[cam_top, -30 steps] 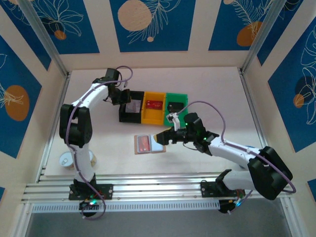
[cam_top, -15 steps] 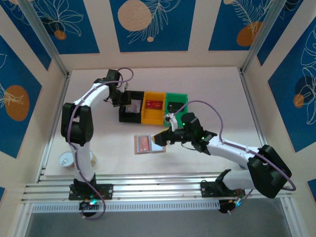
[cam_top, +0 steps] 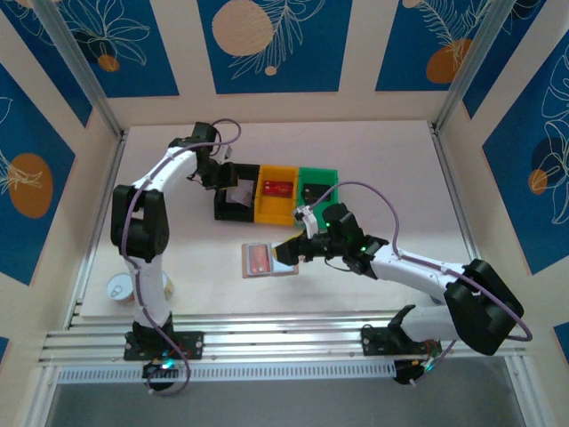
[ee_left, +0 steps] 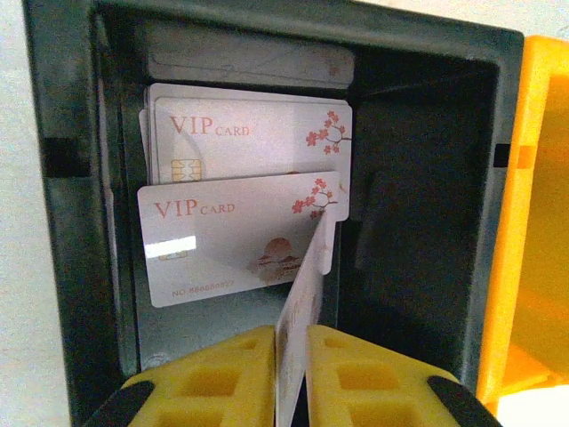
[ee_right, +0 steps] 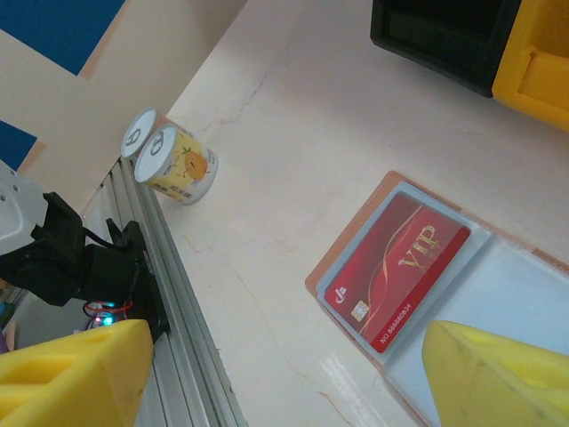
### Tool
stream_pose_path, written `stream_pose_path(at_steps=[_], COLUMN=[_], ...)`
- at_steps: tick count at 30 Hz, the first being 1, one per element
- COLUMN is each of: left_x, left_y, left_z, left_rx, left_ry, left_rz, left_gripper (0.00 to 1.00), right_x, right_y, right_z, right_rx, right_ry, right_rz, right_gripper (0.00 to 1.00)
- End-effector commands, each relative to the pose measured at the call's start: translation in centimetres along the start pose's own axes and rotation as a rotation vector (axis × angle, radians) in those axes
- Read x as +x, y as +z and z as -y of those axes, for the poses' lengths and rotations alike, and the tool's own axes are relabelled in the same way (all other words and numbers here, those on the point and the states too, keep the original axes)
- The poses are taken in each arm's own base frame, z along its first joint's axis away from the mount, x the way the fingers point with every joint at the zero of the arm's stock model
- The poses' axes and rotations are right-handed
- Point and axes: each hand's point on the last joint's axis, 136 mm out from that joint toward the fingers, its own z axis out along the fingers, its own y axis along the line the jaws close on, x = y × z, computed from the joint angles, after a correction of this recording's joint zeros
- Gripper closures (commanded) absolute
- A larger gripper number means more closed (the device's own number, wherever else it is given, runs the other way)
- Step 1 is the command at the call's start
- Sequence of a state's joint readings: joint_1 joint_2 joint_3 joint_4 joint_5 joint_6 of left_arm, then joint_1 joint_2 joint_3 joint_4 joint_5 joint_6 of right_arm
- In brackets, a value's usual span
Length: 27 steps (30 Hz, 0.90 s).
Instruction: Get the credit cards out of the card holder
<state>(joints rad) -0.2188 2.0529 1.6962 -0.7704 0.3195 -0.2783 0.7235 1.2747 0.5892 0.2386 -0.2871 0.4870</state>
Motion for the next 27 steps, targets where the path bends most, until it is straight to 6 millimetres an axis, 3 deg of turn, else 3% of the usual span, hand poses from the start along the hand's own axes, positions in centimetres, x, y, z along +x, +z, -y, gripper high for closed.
stream_pose_path(at_steps=[1,10,18,22,27], left_x=[0.0,-0.9,-1.8,0.3,5.3], left_y=[-0.2,-1.8,-6.4,-8.3,-8.9], left_z=[0.0,0.5,2.9,4.4,5.3], left_rx=[-0.013,-0.031,0.004,0.018,0.003], left_ry=[0.018,0.042,0.044,0.029,0.013], left_rz=[-0.017,0.008,0.118,0.166,0.180], left_gripper=[0.82,0.79,0.71,0.63,0.58], right_x=[-0.7,-0.6,-0.7,-0.7,-0.5], right_y=[0.2,0.3,0.3,0.3,0.4], right_z=[-0.4,-0.5,-0.5,-0.5,-0.2], right_rx=[0.001,0.001,0.006,0.006,0.016], right_ry=[-0.031,-0.036,-0.041,-0.035,-0.013], right_rz=[0.003,-0.001,-0.002,-0.008,-0.020], right_gripper=[0.20,0.19,0.20,0.22,0.25])
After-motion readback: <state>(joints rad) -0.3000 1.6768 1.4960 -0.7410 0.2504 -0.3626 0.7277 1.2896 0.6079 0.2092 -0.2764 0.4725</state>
